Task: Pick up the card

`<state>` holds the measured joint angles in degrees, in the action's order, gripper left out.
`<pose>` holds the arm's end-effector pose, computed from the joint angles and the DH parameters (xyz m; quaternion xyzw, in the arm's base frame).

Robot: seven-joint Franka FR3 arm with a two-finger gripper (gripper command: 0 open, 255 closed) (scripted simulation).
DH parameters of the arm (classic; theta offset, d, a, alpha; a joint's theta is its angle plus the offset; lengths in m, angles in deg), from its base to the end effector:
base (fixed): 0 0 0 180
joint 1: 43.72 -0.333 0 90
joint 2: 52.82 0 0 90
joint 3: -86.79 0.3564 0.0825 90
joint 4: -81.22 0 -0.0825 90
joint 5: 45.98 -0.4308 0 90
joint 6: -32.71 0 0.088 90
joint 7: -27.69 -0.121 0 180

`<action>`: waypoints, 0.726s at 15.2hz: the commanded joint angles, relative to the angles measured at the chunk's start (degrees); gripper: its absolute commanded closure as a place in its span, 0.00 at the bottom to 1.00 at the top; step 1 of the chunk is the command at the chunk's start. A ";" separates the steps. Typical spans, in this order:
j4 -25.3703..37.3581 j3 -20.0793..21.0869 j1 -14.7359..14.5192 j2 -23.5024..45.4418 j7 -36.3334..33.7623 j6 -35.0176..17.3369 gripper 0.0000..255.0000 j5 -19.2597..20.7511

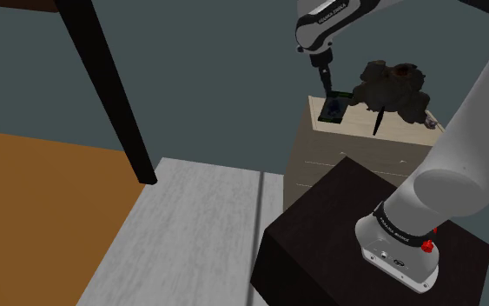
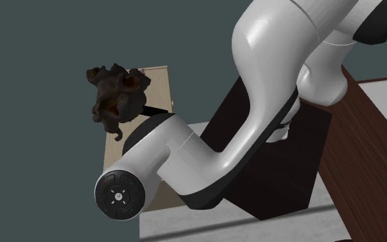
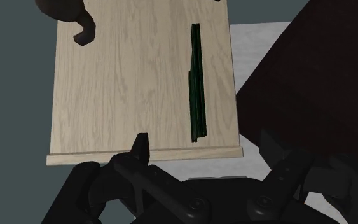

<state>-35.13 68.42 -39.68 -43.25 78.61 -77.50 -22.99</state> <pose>0.5378 -0.2530 0.3565 0.9139 0.3267 -0.2263 0.0832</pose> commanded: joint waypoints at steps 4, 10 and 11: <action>-0.58 -0.04 0.13 0.67 -0.27 -1.24 1.00 0.02; -0.53 -0.05 0.14 0.72 -0.25 -1.24 1.00 0.00; -0.54 -0.04 0.14 0.72 -0.25 -1.24 1.00 0.00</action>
<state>-35.65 68.39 -39.55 -42.55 78.36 -78.74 -22.99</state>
